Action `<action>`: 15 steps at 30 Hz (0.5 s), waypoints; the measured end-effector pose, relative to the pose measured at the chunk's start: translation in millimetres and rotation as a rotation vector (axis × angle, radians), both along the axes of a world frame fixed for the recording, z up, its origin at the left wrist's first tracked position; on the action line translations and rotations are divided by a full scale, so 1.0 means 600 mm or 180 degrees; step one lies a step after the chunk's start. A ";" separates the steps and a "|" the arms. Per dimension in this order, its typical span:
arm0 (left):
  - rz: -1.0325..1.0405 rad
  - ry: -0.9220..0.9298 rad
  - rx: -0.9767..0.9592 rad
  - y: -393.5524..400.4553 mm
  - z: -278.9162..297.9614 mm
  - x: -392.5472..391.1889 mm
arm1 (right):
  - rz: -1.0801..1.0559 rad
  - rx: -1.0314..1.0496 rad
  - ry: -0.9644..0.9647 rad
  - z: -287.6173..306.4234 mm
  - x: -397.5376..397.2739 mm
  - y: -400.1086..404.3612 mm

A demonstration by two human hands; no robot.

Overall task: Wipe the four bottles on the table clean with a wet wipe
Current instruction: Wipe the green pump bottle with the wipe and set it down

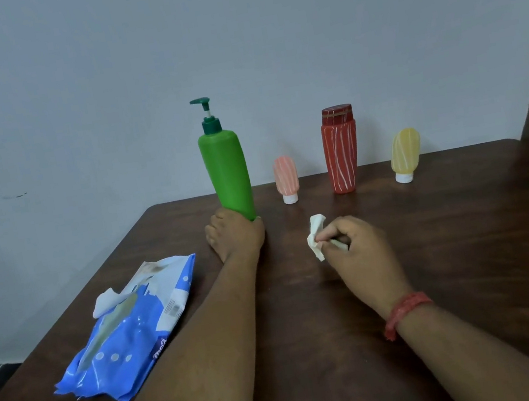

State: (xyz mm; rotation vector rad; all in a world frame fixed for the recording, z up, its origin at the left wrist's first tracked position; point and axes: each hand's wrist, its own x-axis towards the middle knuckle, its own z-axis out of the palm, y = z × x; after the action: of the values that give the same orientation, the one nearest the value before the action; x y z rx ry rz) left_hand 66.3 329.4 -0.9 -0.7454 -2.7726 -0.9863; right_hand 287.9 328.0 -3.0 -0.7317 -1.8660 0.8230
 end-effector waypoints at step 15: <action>0.0092 -0.0021 -0.0176 0.107 0.002 -0.071 | 0.0133 0.0160 0.0212 -0.005 -0.022 0.006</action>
State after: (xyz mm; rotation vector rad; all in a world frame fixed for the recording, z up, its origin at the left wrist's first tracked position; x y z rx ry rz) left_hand 23.8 393.9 0.3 -0.7084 -2.8186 -0.9122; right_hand 274.5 331.8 -6.1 -0.6286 -1.8408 0.8143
